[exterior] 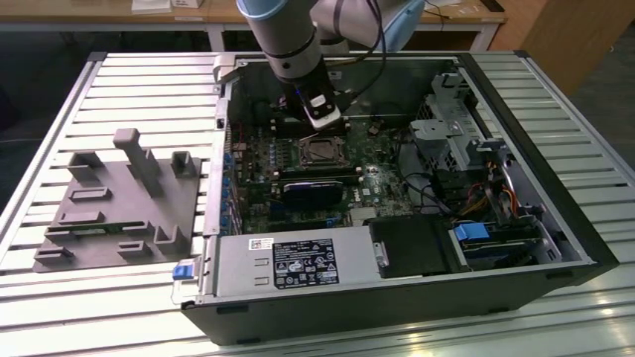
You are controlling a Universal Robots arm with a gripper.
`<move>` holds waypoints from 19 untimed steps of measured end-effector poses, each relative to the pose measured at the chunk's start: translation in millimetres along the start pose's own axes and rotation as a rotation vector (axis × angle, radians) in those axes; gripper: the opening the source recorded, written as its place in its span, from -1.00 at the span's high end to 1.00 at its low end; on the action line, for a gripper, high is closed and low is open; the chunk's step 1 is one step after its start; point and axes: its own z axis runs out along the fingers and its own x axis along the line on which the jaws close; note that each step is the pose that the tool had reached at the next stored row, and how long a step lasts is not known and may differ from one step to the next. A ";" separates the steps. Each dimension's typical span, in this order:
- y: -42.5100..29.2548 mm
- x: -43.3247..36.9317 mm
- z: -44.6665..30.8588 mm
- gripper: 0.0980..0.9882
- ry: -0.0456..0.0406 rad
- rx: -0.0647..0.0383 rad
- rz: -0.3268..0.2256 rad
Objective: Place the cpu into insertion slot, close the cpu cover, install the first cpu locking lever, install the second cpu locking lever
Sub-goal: 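Install the first cpu locking lever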
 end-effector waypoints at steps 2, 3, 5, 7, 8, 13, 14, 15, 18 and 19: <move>1.1 0.6 0.8 0.98 -0.0025 0.002 0.009; 1.9 0.9 1.2 0.98 -0.0035 0.003 0.012; 3.2 1.4 1.9 0.98 -0.0056 0.006 0.020; 4.2 1.9 2.5 0.98 -0.0078 0.008 0.027; 4.7 2.1 2.8 0.98 -0.0088 0.009 0.031; 7.6 3.4 4.4 0.98 -0.0145 0.016 0.049; 7.8 3.5 4.7 0.98 -0.0155 0.017 0.052; 7.8 3.6 4.9 0.98 -0.0165 0.018 0.055; 7.5 3.9 6.1 0.98 -0.0196 0.022 0.064; 7.4 4.0 6.6 0.98 -0.0205 0.024 0.066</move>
